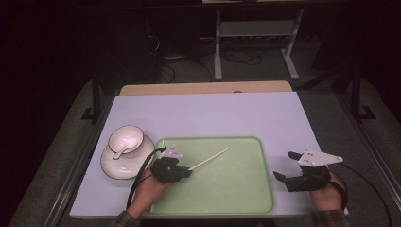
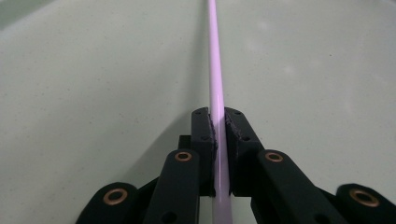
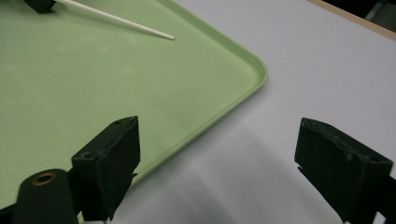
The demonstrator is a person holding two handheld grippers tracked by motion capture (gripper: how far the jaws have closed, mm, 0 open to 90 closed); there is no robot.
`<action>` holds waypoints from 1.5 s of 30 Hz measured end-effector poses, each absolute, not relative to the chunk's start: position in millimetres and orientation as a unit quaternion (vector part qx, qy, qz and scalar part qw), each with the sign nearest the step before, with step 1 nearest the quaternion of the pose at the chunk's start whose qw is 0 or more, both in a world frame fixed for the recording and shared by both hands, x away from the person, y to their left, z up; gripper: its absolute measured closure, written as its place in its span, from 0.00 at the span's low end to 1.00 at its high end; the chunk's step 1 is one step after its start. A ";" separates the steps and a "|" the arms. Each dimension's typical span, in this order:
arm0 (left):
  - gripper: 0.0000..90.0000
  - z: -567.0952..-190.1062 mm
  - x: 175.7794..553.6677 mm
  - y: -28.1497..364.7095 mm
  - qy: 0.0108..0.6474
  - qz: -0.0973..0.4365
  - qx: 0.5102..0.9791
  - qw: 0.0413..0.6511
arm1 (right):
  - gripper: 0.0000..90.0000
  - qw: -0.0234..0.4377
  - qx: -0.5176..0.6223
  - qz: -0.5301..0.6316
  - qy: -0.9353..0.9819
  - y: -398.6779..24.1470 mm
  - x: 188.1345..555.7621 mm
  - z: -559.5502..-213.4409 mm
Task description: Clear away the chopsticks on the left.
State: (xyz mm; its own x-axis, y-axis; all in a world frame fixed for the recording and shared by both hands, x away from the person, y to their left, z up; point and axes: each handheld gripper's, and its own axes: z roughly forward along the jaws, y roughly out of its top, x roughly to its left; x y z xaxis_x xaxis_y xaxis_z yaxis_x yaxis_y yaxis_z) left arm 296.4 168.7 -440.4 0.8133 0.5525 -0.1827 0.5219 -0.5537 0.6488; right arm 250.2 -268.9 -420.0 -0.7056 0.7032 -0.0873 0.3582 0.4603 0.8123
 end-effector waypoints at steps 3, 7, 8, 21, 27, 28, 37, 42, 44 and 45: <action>0.92 -440.9 296.3 169.7 0.308 0.021 0.879 0.363 | 0.15 0.212 0.325 0.414 0.824 -269.4 250.4 -419.3; 0.88 -441.1 293.9 169.1 0.307 0.024 0.879 0.365 | 0.15 0.213 0.325 0.411 0.825 -268.8 248.9 -419.4; 0.88 -441.0 292.9 168.8 0.307 0.027 0.879 0.364 | 0.15 0.214 0.324 0.413 0.824 -268.4 248.6 -418.7; 0.81 -428.8 293.5 169.5 0.291 0.021 0.879 0.377 | 0.15 0.215 0.309 0.405 0.834 -261.9 246.8 -418.4; 0.97 -417.4 302.9 164.3 0.270 0.019 0.880 0.390 | 0.15 0.212 0.308 0.403 0.835 -261.9 247.1 -420.1; 0.99 -417.0 305.4 161.6 0.265 0.019 0.882 0.388 | 0.15 0.212 0.308 0.403 0.835 -262.1 247.1 -420.1; 1.00 -413.6 324.9 137.8 0.247 0.011 0.888 0.388 | 0.15 0.209 0.309 0.405 0.835 -262.2 247.8 -420.7; 1.00 -412.2 337.1 118.9 0.235 0.002 0.890 0.390 | 0.15 0.209 0.310 0.408 0.833 -263.0 247.2 -420.2; 1.00 -411.7 341.8 110.4 0.229 -0.002 0.891 0.393 | 0.15 0.209 0.310 0.408 0.833 -263.4 247.7 -420.4; 1.00 -411.9 343.7 107.1 0.226 -0.002 0.892 0.392 | 0.15 0.210 0.309 0.407 0.833 -263.5 248.2 -420.5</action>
State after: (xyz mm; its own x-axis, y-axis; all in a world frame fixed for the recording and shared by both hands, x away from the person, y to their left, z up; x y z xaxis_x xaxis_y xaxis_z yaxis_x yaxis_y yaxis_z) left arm 343.7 107.1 -411.9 0.8975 0.4024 -0.1807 0.4051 -0.5900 0.6984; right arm 248.2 -263.5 -420.5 -0.7206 0.6863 -0.0985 0.3441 0.4773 0.8086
